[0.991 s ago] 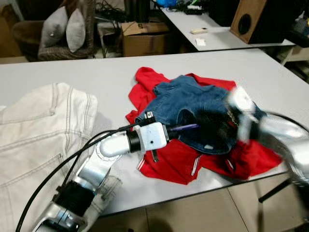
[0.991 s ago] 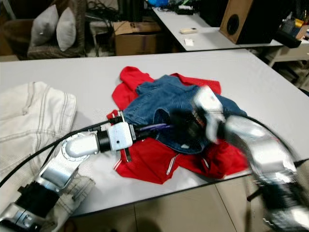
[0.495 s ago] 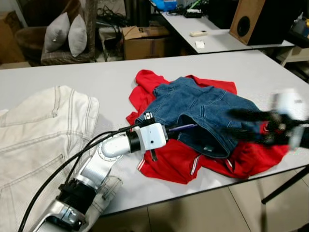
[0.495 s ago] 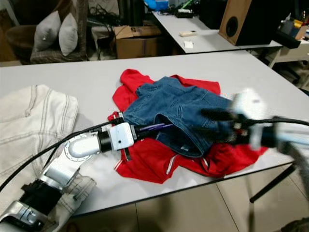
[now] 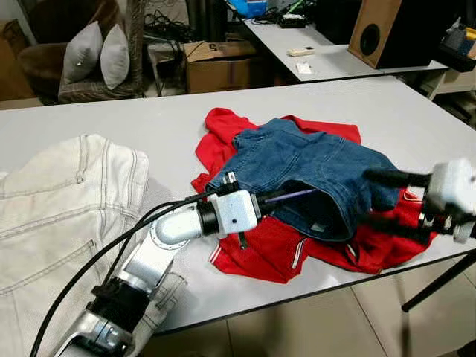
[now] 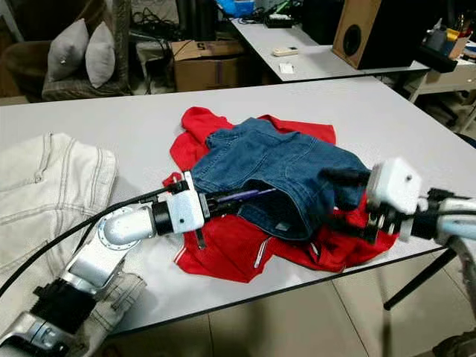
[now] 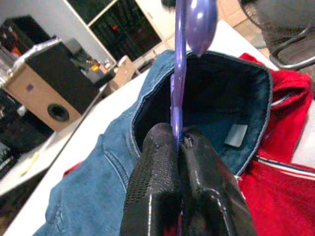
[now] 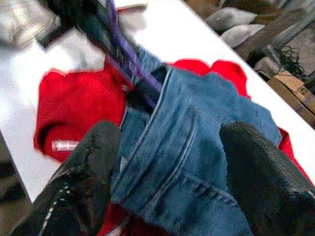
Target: Hang hanger
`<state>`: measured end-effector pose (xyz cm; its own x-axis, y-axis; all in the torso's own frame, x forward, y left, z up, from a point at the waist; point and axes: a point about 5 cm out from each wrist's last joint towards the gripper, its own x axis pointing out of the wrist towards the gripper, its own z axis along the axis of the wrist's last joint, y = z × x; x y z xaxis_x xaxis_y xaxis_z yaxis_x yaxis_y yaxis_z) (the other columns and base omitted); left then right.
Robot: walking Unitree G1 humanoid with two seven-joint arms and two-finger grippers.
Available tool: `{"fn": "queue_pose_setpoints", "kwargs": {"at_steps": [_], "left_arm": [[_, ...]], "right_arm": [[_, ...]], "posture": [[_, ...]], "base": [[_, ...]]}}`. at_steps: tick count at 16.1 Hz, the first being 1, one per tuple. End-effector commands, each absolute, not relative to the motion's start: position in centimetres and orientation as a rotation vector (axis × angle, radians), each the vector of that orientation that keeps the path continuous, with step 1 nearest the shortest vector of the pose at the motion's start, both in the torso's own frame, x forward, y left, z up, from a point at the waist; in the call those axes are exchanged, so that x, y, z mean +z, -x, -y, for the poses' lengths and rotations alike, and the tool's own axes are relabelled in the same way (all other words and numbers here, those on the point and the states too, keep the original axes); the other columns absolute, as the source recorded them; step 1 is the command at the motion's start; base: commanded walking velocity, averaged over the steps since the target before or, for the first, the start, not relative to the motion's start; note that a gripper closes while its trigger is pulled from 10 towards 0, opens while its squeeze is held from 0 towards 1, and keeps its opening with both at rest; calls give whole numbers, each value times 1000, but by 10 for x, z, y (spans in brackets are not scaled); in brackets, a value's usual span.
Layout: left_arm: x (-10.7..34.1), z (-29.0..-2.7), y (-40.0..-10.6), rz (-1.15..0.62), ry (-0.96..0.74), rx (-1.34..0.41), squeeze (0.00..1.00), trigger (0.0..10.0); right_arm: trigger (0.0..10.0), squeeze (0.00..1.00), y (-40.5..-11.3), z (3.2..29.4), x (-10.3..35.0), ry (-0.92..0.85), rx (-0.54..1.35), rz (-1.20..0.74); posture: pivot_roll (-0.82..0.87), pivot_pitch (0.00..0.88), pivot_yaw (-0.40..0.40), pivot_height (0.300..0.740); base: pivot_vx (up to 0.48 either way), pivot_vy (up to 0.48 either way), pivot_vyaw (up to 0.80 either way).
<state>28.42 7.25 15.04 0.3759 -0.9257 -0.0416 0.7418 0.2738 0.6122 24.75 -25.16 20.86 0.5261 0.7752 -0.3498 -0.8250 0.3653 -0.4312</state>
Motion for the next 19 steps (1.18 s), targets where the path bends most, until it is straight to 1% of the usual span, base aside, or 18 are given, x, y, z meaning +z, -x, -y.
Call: {"fn": "queue_pose_setpoints", "kwargs": {"at_steps": [1, 2, 3, 4, 5, 7, 9, 10, 11, 12, 16, 19], "left_arm": [[153, -69, -281, 378, -615, -1180, 0, 10000], [152, -69, -281, 376, -636, -1185, 0, 10000], [151, -70, -281, 377, -655, -1190, 0, 10000], [150, -70, -281, 376, -674, -1202, 0, 10000], [151, -70, -281, 377, -677, -1205, 0, 10000], [151, -70, -280, 379, -695, -1224, 0, 10000], [151, -70, -280, 379, -701, -1226, 0, 10000], [151, -70, -280, 379, -709, -1229, 0, 10000], [152, -71, -280, 379, -714, -1229, 0, 10000], [152, -71, -280, 379, -714, -1229, 0, 10000], [153, -69, -279, 385, -720, -1238, 0, 10000], [155, -67, -279, 403, -742, -1250, 0, 10000]], "right_arm": [[10000, 1000, -251, 251, 210, 696, 1050, -91], [10000, 1000, -257, 249, 207, 789, 1073, -73], [10000, 784, -260, 247, 205, 789, 1094, -79], [10000, 0, -266, 244, 200, 823, 1132, -87], [10000, 0, -268, 243, 199, 830, 1142, -84], [10000, 0, -280, 239, 195, 923, 1210, -82], [10000, 0, -283, 239, 194, 952, 1225, -92], [6314, 0, -286, 240, 193, 971, 1239, -100], [1686, 0, -292, 236, 193, 968, 1260, -100], [0, 0, -294, 234, 193, 970, 1274, -98], [0, 0, -302, 221, 189, 940, 1318, -64], [0, 0, -309, 219, 188, 913, 1308, -77]], "posture": [[-86, 0, 0, 740], [-79, 0, -7, 740], [-77, 1, -8, 740], [-73, 2, -10, 740], [-69, 2, -13, 740], [-60, 3, -20, 740], [-56, 5, -22, 740], [-53, 5, -24, 740], [-46, 7, -26, 740], [-43, 7, -27, 740], [-35, 7, -23, 740], [-33, 4, -23, 740]], "base": [[0, 0, 0], [0, 0, 0], [0, 0, 0], [0, 0, 0], [0, 0, 0], [0, 0, 0], [0, 0, 0], [0, 0, 0], [0, 0, 0], [0, 0, 0], [0, 0, 0], [0, 0, 0]]}}
